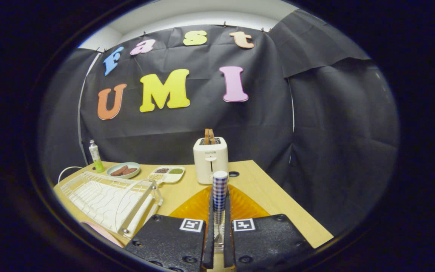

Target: Take the plate from the dish rack, then take the spoon from the basket and place it into the plate.

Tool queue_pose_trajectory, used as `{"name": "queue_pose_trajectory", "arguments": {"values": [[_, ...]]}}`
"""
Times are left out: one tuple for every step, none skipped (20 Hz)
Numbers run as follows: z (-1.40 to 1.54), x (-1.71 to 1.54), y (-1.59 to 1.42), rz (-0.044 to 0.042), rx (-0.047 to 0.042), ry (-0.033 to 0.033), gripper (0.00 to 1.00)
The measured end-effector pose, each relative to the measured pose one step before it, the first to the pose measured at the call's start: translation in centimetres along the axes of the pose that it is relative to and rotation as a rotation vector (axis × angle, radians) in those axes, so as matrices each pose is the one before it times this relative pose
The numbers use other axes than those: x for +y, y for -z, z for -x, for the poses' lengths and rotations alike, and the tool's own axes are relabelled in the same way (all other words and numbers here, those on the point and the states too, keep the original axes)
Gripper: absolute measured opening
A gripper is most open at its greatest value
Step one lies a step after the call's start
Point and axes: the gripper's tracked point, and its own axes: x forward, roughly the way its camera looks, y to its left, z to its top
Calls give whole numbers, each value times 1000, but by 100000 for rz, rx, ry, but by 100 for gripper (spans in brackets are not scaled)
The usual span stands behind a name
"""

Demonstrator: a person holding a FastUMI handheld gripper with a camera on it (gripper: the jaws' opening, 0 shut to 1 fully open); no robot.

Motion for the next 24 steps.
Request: {"name": "queue_pose_trajectory", "arguments": {"values": [[390, 52, -636, 479, -1619, 598, 15], [619, 139, -744, 260, -1635, -130, 15], [670, 428, -850, 535, -1997, -1079, 15], [445, 4, -909, 1302, -2125, 262, 15], [686, -177, -916, 1399, -2303, 917, 15], [749, 132, -1074, 1195, -2143, 240, 15], [915, 411, -843, 790, -1704, -355, 15], [970, 339, -1148, 418, -1735, -340, 15], [824, 386, -844, 750, -1465, -564, 15], [1000, 322, -1139, 779, -1676, -229, 15], [1019, 340, -1090, 1001, -1987, -314, 15], [1111, 292, -1111, 616, -1889, -127, 15], [935, 547, -840, 323, -1083, -156, 15], [922, 643, -769, 443, -117, -757, 15], [881, 694, -573, 245, 85, -598, 15], [922, 817, -792, -309, -714, -429, 15], [734, 917, -514, -213, -573, -1056, 15], [865, 1077, -396, -317, -489, -1390, 15], [930, 1219, -76, -97, -137, -1529, 15], [825, 1322, -39, -126, 68, -1520, 15], [679, 1325, 253, -486, 271, -1381, 15], [632, 1614, 343, -434, 810, -1831, 15], [533, 1695, 543, -513, 858, -2261, 15], [344, 1763, 478, -197, 739, -2138, 15]]}}
